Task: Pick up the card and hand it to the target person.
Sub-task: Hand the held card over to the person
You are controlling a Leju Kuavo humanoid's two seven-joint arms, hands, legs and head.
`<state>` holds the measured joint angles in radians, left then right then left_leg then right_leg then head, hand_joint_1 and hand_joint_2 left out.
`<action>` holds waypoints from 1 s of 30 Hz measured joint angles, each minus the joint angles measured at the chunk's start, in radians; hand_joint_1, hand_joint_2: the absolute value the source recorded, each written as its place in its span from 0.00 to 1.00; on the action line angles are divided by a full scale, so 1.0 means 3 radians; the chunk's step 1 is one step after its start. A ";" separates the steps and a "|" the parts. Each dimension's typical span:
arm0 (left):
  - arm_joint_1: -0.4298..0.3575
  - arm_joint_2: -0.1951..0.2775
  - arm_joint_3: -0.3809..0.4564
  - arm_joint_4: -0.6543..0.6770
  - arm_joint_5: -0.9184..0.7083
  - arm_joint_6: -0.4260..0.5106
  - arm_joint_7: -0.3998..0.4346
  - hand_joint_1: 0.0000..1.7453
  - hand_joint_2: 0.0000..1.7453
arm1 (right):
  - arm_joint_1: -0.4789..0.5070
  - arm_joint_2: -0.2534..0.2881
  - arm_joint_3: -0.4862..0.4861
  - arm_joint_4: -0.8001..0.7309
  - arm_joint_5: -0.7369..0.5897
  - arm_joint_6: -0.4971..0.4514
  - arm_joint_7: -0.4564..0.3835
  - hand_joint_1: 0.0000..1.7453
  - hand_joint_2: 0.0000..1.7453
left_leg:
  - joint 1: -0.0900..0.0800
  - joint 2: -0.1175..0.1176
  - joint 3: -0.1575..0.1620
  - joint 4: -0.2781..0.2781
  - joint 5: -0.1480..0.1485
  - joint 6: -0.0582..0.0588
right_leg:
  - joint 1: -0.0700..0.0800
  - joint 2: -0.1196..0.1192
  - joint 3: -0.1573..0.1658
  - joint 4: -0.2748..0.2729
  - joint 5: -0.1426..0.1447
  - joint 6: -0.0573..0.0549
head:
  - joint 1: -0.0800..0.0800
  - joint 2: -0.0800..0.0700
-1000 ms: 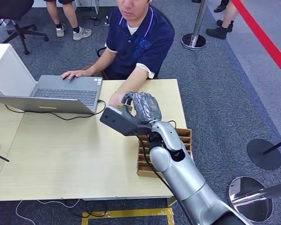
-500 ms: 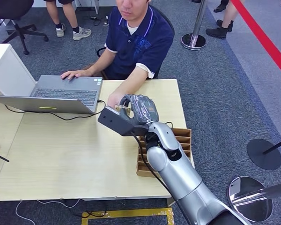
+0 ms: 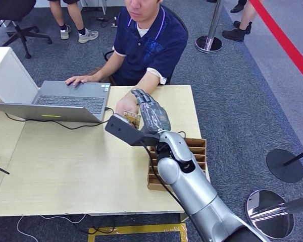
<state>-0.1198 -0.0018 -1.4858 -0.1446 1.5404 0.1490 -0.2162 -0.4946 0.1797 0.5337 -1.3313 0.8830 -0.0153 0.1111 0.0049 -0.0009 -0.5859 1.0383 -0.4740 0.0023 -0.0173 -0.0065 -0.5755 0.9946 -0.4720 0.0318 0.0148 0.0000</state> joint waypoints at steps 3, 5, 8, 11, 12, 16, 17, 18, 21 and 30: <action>0.0000 0.0008 0.0000 0.0000 0.0000 -0.0029 -0.0010 0.00 0.00 | 0.0002 0.0003 0.0000 -0.0010 -0.0010 -0.0006 0.0007 0.54 1.00 | 0.0000 0.0000 0.0000 0.0000 0.0000 0.0000 | 0.0000 0.0000 0.0000 0.0000 0.0000 0.0000 | 0.0000 0.0000; 0.0000 0.0010 0.0000 0.0000 0.0000 -0.0038 -0.0020 0.00 0.00 | 0.0004 0.0003 0.0000 -0.0037 -0.0024 -0.0019 0.0003 0.90 1.00 | 0.0000 0.0000 0.0000 0.0000 0.0000 0.0000 | 0.0000 0.0000 -0.0001 0.0000 0.0000 0.0000 | 0.0000 0.0000; 0.0001 0.0012 0.0000 0.0000 0.0001 -0.0041 -0.0025 0.00 0.00 | 0.0016 -0.0002 0.0000 -0.0103 -0.0040 -0.0046 -0.0009 0.80 1.00 | 0.0000 0.0000 0.0000 0.0000 0.0000 0.0000 | 0.0000 0.0000 -0.0001 0.0000 -0.0001 0.0000 | 0.0000 0.0000; 0.0001 0.0012 0.0000 0.0000 0.0002 -0.0041 -0.0027 0.00 0.00 | 0.0043 -0.0014 0.0000 -0.0194 -0.0049 -0.0093 -0.0025 0.76 1.00 | 0.0000 0.0000 0.0000 0.0000 -0.0001 -0.0002 | 0.0000 0.0000 -0.0002 0.0000 -0.0001 -0.0001 | 0.0000 0.0000; 0.0002 0.0012 0.0000 0.0000 0.0002 -0.0041 -0.0028 0.00 0.00 | 0.0054 -0.0020 0.0000 -0.0227 -0.0049 -0.0111 -0.0033 0.75 1.00 | 0.0000 0.0000 0.0000 0.0000 -0.0002 -0.0002 | 0.0000 0.0000 -0.0002 0.0000 -0.0001 -0.0001 | 0.0000 0.0000; 0.0004 0.0012 0.0000 0.0000 0.0005 -0.0041 -0.0036 0.00 0.00 | 0.0111 -0.0050 -0.0006 -0.0388 -0.0049 -0.0202 -0.0074 0.72 1.00 | 0.0000 0.0000 0.0000 0.0000 -0.0003 -0.0003 | 0.0001 0.0001 -0.0003 0.0000 -0.0002 -0.0002 | 0.0000 0.0000; 0.0005 0.0012 0.0000 0.0000 0.0007 -0.0041 -0.0038 0.00 0.00 | 0.0133 -0.0059 -0.0014 -0.0440 -0.0049 -0.0242 -0.0091 0.72 1.00 | 0.0000 0.0000 0.0000 0.0000 -0.0003 -0.0003 | 0.0001 0.0001 -0.0003 0.0000 -0.0003 -0.0002 | 0.0000 0.0000; 0.0005 0.0012 0.0000 0.0000 0.0009 -0.0041 -0.0042 0.00 0.00 | 0.0156 -0.0070 -0.0025 -0.0494 -0.0049 -0.0282 -0.0106 0.72 1.00 | 0.0000 0.0000 -0.0001 0.0000 -0.0003 -0.0004 | 0.0001 0.0001 -0.0003 0.0000 -0.0003 -0.0002 | 0.0000 0.0000; 0.0007 0.0012 -0.0001 0.0000 0.0013 -0.0035 -0.0053 0.00 0.00 | 0.0235 -0.0120 -0.0087 -0.0697 -0.0048 -0.0375 -0.0134 0.72 1.00 | 0.0000 0.0000 -0.0001 0.0000 -0.0003 -0.0003 | 0.0001 0.0000 -0.0003 0.0000 -0.0004 -0.0001 | 0.0000 0.0000; 0.0008 0.0012 -0.0001 0.0000 0.0017 -0.0026 -0.0058 0.00 0.00 | 0.0373 -0.0229 -0.0206 -0.1081 -0.0033 -0.0442 -0.0161 0.62 1.00 | 0.0001 0.0000 0.0000 0.0000 -0.0007 -0.0006 | 0.0001 0.0004 -0.0004 0.0000 -0.0004 -0.0002 | -0.0001 0.0000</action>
<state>-0.1173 0.0019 -1.4861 -0.1446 1.5455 0.1412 -0.2337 -0.3827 0.1111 0.4719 -1.6557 0.8732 -0.1479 0.0629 0.0052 -0.0009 -0.5858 1.0383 -0.4762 0.0005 -0.0169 -0.0053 -0.5767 0.9946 -0.4733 0.0313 0.0146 0.0000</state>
